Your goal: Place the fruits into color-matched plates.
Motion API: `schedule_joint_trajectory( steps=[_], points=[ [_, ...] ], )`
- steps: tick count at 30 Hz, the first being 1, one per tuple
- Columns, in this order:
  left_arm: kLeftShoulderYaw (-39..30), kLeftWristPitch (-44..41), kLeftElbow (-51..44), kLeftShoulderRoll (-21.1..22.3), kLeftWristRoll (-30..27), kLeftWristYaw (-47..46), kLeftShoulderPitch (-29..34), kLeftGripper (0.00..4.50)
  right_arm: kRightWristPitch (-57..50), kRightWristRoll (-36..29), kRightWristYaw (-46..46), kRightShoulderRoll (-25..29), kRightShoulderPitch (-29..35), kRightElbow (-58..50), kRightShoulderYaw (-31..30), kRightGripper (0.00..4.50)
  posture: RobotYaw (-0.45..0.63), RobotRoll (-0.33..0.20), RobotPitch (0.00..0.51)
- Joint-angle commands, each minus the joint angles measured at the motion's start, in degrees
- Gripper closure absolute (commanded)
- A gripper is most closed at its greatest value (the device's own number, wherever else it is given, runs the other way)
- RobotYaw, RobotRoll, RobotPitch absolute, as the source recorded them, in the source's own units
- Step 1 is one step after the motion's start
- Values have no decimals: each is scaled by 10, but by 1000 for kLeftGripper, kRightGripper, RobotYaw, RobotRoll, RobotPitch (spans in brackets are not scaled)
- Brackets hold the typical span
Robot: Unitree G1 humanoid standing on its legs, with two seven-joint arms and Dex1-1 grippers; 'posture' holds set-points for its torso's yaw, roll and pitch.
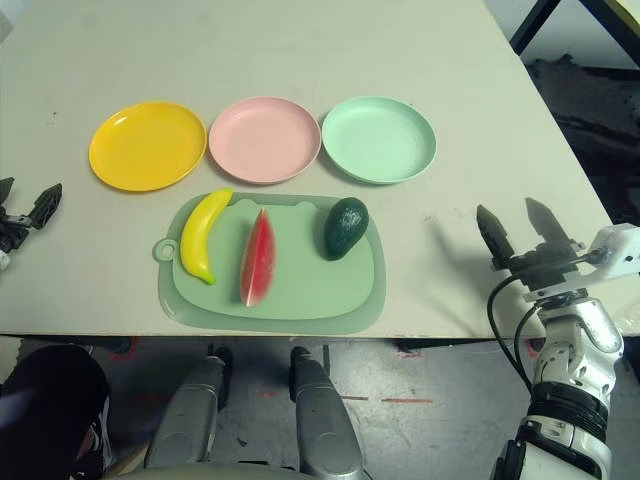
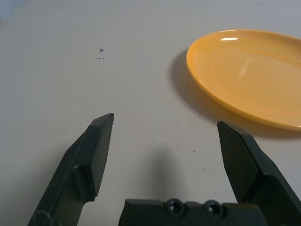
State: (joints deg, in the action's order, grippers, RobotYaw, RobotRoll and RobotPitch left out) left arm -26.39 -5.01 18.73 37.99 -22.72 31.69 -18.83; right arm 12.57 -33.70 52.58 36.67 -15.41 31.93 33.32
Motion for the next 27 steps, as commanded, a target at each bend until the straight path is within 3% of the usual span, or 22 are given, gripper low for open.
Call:
schedule_joint_trajectory(
  steps=[1, 17, 22, 24, 27],
  points=[
    [-2, 4, 13, 9, 8, 1, 5, 19, 0, 3, 1, -4, 5, 5, -3, 0, 5, 0, 316],
    [-2, 8, 25, 17, 10, 17, -6, 19, -1, 6, 9, 0, 6, 3, -5, 0, 7, 0, 313],
    [11, -7, 13, 55, -54, 201, 9, 19, -25, 18, 56, 36, 34, -46, -31, 0, 4, 0, 320],
    [22, -28, -24, 74, -104, 317, 24, 19, -64, 16, 94, 67, 52, -88, -52, 0, 2, 0, 322],
    [34, -72, -75, 96, -162, 423, 29, 19, -161, -24, 123, 121, 69, -169, -54, 0, -8, 0, 323]
  ],
)
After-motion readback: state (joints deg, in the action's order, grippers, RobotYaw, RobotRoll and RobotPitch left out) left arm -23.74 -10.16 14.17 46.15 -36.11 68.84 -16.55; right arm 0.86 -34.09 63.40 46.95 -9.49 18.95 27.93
